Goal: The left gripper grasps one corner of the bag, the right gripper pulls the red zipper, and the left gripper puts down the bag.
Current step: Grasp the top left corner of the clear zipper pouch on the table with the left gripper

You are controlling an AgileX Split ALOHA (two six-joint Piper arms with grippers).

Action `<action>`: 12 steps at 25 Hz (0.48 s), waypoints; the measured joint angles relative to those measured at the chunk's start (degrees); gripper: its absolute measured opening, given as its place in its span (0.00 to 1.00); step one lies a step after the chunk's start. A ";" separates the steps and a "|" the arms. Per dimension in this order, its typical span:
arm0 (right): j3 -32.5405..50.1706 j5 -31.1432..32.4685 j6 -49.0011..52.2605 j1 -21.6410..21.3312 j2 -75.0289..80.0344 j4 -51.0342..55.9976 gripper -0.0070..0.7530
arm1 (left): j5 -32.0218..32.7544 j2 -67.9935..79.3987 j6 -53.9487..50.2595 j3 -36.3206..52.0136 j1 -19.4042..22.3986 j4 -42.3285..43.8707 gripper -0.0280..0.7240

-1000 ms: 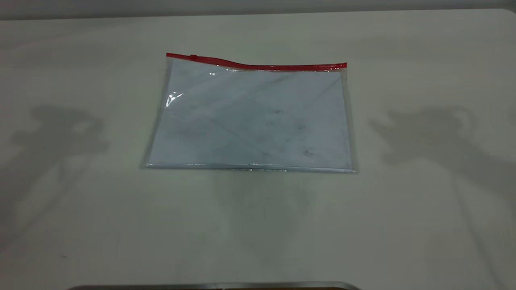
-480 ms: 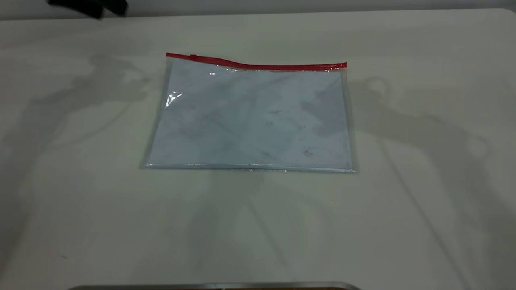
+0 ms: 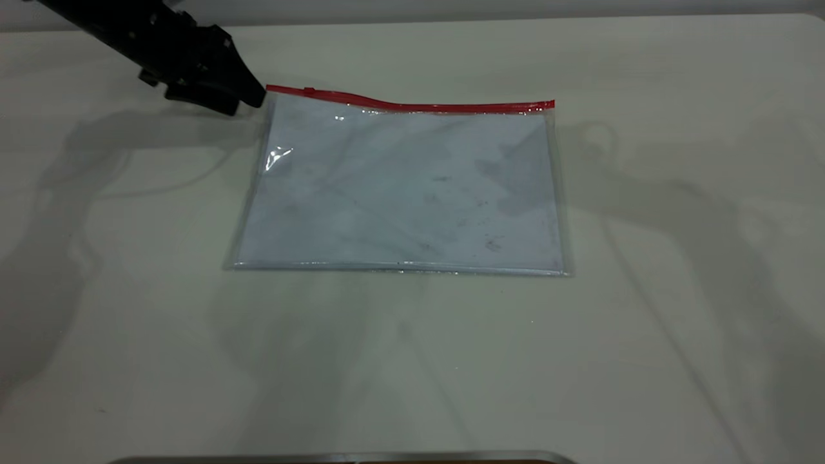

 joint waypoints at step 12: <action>0.00 0.00 0.11 0.00 0.00 0.06 0.55 | 1.69 3.57 5.03 -1.22 -2.88 -7.41 0.79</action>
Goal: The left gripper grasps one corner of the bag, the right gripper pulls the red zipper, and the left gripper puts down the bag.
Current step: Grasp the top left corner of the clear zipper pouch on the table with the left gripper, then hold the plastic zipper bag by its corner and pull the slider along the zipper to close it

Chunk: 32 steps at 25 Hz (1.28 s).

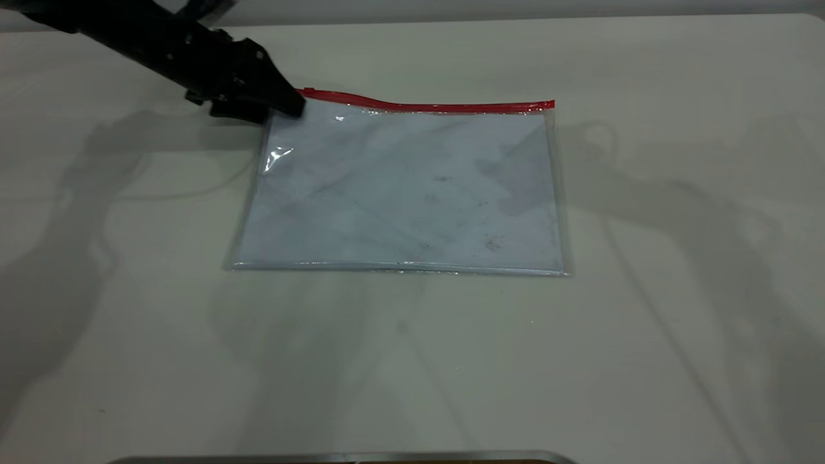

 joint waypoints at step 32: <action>-30.56 15.92 -1.62 4.52 21.32 -1.71 0.55 | 14.26 0.29 17.52 -20.60 -9.05 4.13 0.11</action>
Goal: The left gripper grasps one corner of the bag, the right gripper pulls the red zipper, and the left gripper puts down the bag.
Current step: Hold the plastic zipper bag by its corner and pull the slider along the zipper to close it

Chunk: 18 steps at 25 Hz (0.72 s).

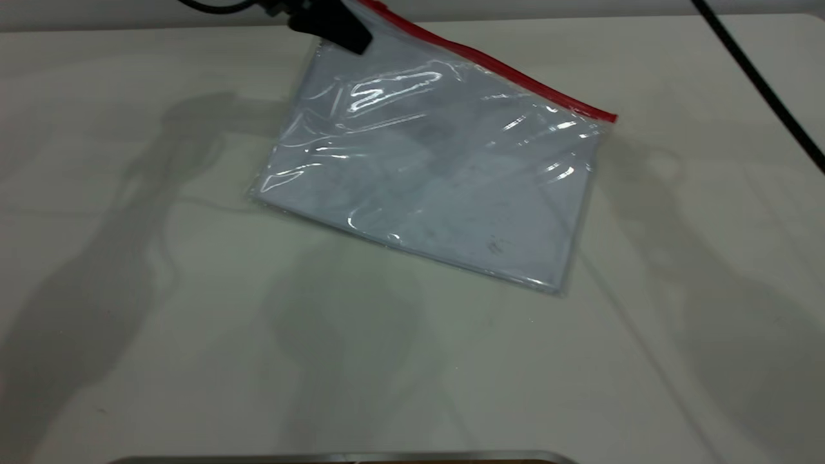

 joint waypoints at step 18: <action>-0.06 -3.25 -3.42 -1.37 0.66 -4.82 0.55 | 0.00 -3.52 5.64 -0.32 -4.37 1.14 0.11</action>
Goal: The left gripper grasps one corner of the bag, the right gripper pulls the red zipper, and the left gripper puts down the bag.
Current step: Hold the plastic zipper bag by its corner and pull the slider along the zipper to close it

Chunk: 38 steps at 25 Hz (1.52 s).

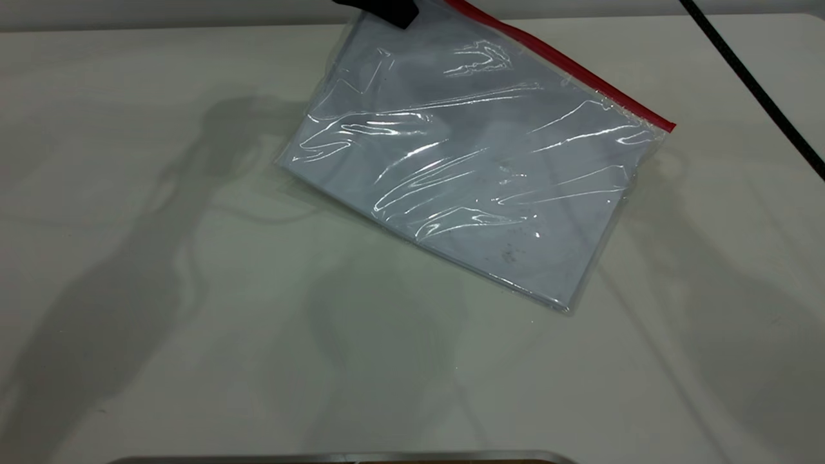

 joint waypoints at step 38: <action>-0.21 4.89 -2.77 -5.15 4.89 9.88 0.55 | 0.00 -0.11 -0.29 -0.02 -1.54 4.55 0.11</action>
